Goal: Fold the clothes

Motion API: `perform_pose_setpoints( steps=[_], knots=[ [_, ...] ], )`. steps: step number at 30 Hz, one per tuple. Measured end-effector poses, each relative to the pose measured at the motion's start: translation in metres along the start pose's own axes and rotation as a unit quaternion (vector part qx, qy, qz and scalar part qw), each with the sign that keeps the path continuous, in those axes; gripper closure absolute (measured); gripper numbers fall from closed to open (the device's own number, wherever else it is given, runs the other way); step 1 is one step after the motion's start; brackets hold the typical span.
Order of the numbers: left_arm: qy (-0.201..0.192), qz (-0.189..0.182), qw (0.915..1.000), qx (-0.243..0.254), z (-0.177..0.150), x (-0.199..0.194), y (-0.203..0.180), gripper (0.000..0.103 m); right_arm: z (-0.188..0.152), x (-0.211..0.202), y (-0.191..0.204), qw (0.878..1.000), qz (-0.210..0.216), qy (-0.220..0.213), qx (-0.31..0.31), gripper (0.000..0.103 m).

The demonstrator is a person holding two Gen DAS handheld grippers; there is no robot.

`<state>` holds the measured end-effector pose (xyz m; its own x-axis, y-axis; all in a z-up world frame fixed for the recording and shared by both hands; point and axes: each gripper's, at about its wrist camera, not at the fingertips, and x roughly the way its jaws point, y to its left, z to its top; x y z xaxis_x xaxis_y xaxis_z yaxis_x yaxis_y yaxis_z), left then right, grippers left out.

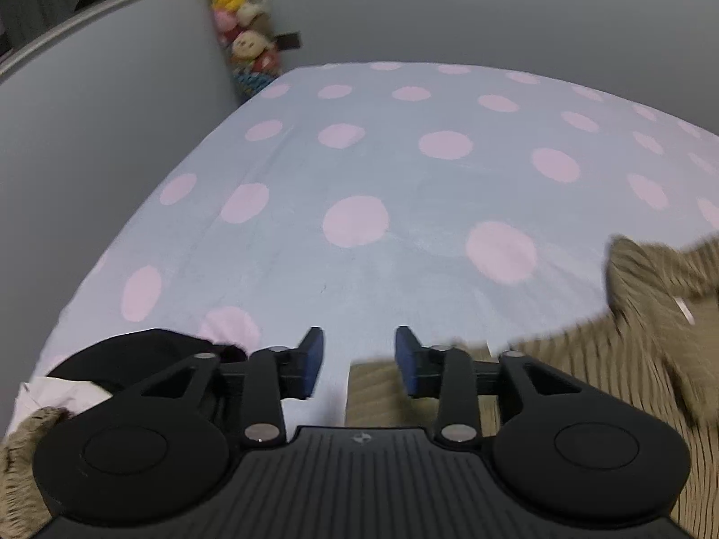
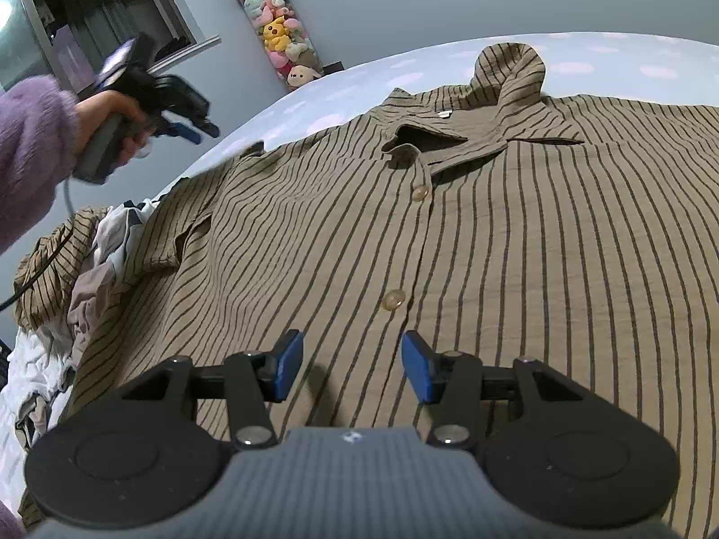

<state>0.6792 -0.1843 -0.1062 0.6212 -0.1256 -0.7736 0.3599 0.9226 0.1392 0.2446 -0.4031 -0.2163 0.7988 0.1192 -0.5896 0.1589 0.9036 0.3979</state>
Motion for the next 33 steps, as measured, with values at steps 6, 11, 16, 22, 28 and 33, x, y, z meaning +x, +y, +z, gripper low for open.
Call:
perform_pose_setpoints(
  steps=[6, 11, 16, 22, 28, 33],
  knots=[
    [0.002, -0.051, 0.9981, 0.035, -0.075, -0.074, -0.001, 0.064, 0.0, -0.004, 0.003, 1.0, -0.001, 0.004, -0.002, 0.05],
    [0.027, -0.056, 0.9981, 0.004, -0.14, -0.113, -0.002, 0.064, 0.003, -0.015, 0.004, 1.0, -0.006, -0.003, -0.002, 0.05],
    [0.03, -0.041, 0.9986, -0.015, -0.178, -0.124, -0.027, 0.064, 0.01, -0.037, -0.011, 0.999, -0.037, -0.026, 0.015, 0.05],
    [-0.018, -0.051, 0.9982, -0.028, -0.192, -0.123, -0.067, 0.064, 0.016, -0.074, -0.061, 0.992, -0.077, -0.049, 0.093, 0.05],
    [-0.046, -0.032, 0.9984, 0.009, -0.21, -0.111, -0.094, 0.064, 0.049, -0.117, -0.142, 0.984, -0.142, -0.067, 0.084, 0.05],
    [-0.037, -0.029, 0.9988, 0.008, -0.213, -0.087, -0.093, 0.064, 0.099, -0.137, -0.22, 0.975, -0.205, -0.058, 0.062, 0.049]
  ],
)
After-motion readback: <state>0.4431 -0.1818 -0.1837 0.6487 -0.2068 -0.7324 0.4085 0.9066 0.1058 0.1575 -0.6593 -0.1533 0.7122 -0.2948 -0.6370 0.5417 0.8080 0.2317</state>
